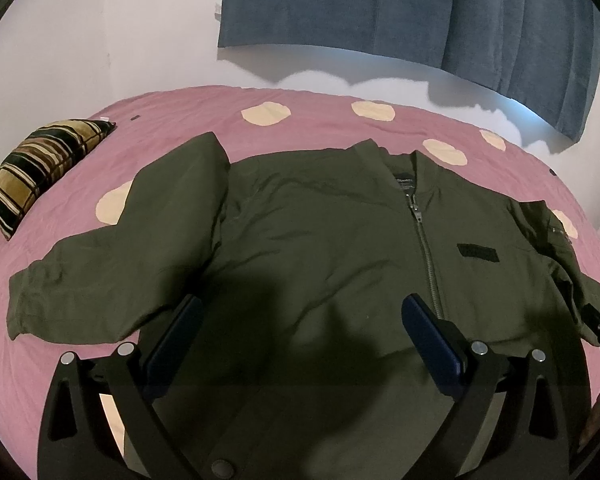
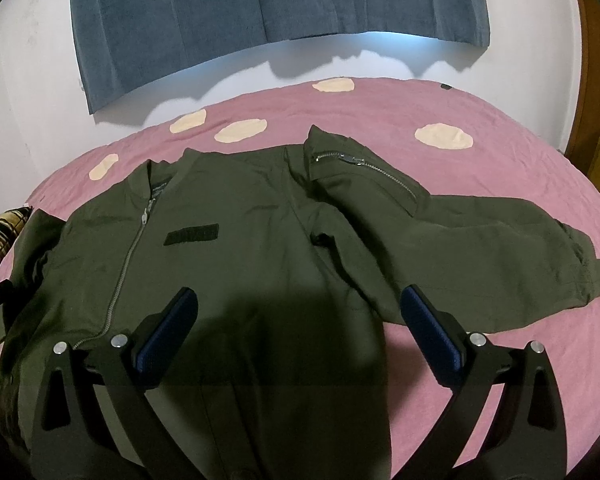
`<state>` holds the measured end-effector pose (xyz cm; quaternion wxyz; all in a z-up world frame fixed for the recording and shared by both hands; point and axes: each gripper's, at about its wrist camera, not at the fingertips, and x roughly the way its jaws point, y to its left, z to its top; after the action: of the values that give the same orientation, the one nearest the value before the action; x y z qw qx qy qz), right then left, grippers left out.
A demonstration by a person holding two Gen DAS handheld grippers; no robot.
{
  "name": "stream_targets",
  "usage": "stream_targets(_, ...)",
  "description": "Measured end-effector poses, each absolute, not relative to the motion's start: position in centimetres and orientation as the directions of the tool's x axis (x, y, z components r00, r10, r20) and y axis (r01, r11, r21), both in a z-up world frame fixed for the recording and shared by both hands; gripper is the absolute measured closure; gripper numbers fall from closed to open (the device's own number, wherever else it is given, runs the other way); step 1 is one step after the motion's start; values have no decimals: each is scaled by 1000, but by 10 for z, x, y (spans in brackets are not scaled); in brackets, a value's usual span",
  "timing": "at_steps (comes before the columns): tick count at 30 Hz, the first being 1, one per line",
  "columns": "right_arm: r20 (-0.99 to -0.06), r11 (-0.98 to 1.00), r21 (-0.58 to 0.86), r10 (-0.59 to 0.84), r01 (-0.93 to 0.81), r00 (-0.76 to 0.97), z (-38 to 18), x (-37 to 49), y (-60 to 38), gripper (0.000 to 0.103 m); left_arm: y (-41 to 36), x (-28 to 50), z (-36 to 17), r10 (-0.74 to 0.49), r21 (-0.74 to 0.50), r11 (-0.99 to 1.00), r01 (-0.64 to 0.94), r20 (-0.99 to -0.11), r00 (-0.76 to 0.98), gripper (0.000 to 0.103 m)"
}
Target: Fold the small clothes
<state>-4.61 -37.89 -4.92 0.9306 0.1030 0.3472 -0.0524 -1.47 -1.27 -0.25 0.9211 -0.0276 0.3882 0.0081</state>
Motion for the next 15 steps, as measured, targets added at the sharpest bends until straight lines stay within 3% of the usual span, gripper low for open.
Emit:
stream_targets(8, -659, 971, 170, -16, 169, 752, -48, -45, -380, 2, -14, -16, -5, -10, -47, 998, -35, -720, 694, 4)
stream_targets(15, -665, 927, 317, 68, 199, 744, -42, -48, -426, 2, -14, -16, -6, -16, -49, 998, -27, -720, 693, 4)
